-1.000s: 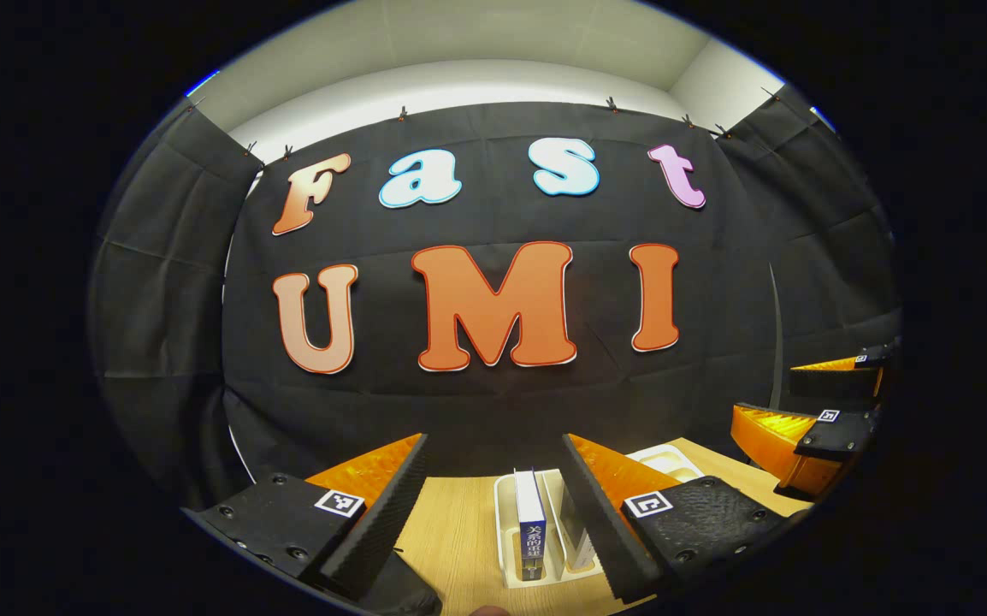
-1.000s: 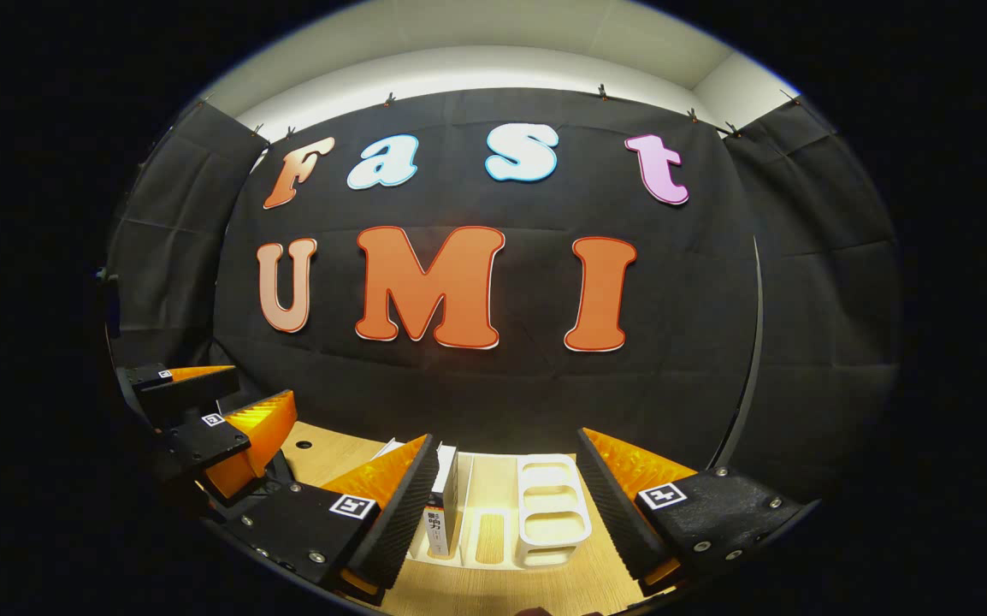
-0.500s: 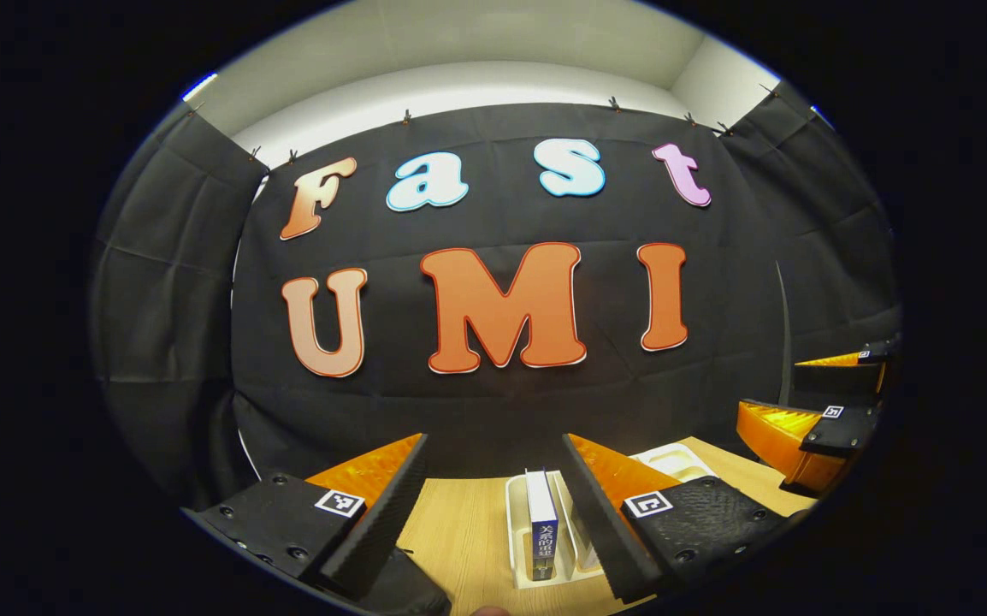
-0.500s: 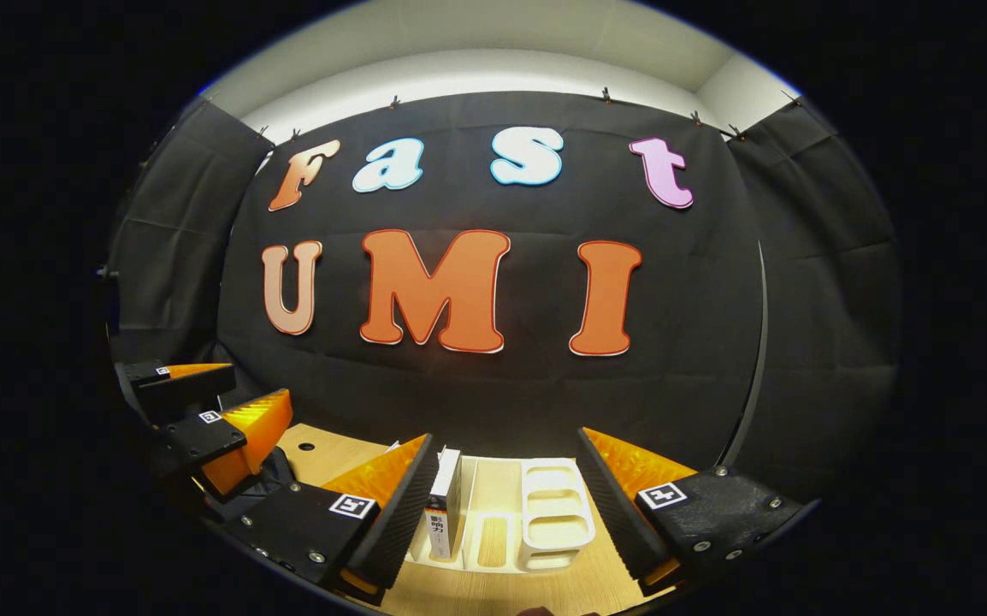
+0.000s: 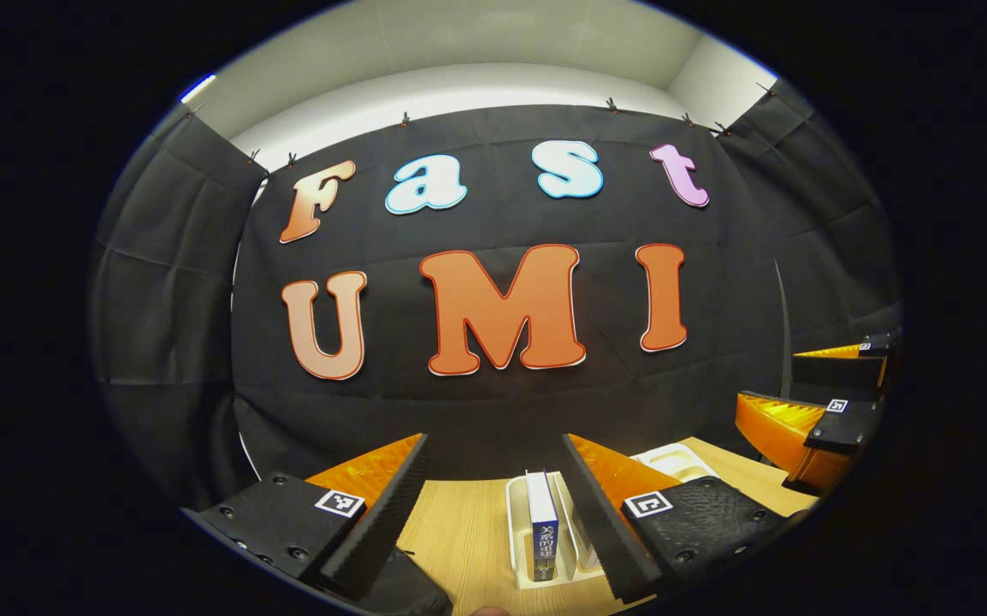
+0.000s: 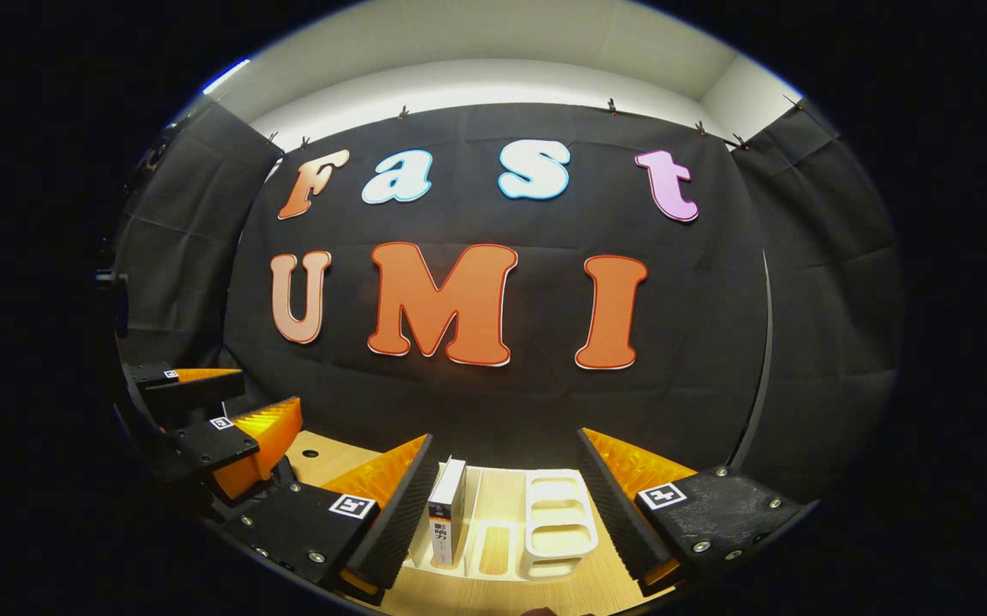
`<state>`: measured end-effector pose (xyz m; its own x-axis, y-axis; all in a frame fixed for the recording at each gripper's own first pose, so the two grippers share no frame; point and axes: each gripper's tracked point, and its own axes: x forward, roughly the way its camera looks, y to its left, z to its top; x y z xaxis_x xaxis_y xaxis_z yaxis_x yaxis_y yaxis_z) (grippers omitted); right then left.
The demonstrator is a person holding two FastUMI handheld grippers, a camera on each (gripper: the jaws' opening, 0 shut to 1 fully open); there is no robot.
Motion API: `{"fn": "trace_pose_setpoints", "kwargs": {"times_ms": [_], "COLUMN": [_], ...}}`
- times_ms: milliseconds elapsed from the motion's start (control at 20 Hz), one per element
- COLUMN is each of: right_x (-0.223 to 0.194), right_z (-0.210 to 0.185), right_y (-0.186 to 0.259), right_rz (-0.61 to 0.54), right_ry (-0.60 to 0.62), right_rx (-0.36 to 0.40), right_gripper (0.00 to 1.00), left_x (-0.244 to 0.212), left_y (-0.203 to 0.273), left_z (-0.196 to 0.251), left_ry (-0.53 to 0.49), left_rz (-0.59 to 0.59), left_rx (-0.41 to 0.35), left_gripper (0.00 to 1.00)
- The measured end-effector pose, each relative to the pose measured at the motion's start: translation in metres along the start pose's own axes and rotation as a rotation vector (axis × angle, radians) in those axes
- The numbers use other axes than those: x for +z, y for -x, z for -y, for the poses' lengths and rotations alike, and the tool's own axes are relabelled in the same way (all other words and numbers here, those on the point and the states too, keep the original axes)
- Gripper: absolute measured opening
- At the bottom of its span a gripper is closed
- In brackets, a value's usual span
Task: Open the schoolbag, grab two books from the bookshelf and put them into the schoolbag.
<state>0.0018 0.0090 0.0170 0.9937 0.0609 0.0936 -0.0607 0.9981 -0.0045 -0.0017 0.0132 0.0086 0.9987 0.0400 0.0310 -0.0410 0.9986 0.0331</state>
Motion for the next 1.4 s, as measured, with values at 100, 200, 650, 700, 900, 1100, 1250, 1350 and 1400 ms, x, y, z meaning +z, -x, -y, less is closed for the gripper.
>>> {"fn": "trace_pose_setpoints", "kwargs": {"times_ms": [100,200,650,700,900,1100,1250,1350,1400], "right_x": [-0.002,-0.002,-0.003,-0.002,-0.006,-0.011,-0.019,-0.027,-0.032], "right_z": [0.003,0.006,0.003,0.003,0.004,0.012,0.022,0.029,0.032], "right_y": [-0.001,-0.003,-0.005,-0.006,-0.009,-0.013,-0.017,-0.02,-0.022], "right_rz": [-0.005,-0.008,-0.007,-0.006,-0.017,-0.026,-0.045,-0.064,-0.076], "right_ry": [-0.011,-0.006,0.005,0.005,0.016,0.018,0.02,0.032,0.038], "right_rx": [-0.011,-0.022,-0.016,-0.016,-0.013,-0.023,-0.036,-0.047,-0.049], "right_gripper": [0.95,0.95,0.95,0.95,0.95,0.95,0.95,0.95,0.95], "left_x": [0.0,0.002,0.001,0.001,-0.013,-0.059,-0.093,-0.119,-0.134], "left_y": [0.0,0.0,-0.002,-0.003,-0.006,-0.009,-0.003,0.003,0.009], "left_z": [-0.002,-0.001,-0.007,-0.009,-0.021,-0.037,-0.06,-0.07,-0.074], "left_ry": [-0.002,-0.003,-0.034,-0.041,-0.072,-0.098,-0.196,-0.269,-0.307], "left_rz": [0.001,0.005,0.014,0.015,-0.02,-0.154,-0.229,-0.274,-0.301], "left_rx": [0.002,0.003,0.016,0.021,0.05,0.085,0.127,0.129,0.131], "left_gripper": [0.94,0.93,0.93,0.94,0.96,0.97,0.94,0.94,0.94]}}
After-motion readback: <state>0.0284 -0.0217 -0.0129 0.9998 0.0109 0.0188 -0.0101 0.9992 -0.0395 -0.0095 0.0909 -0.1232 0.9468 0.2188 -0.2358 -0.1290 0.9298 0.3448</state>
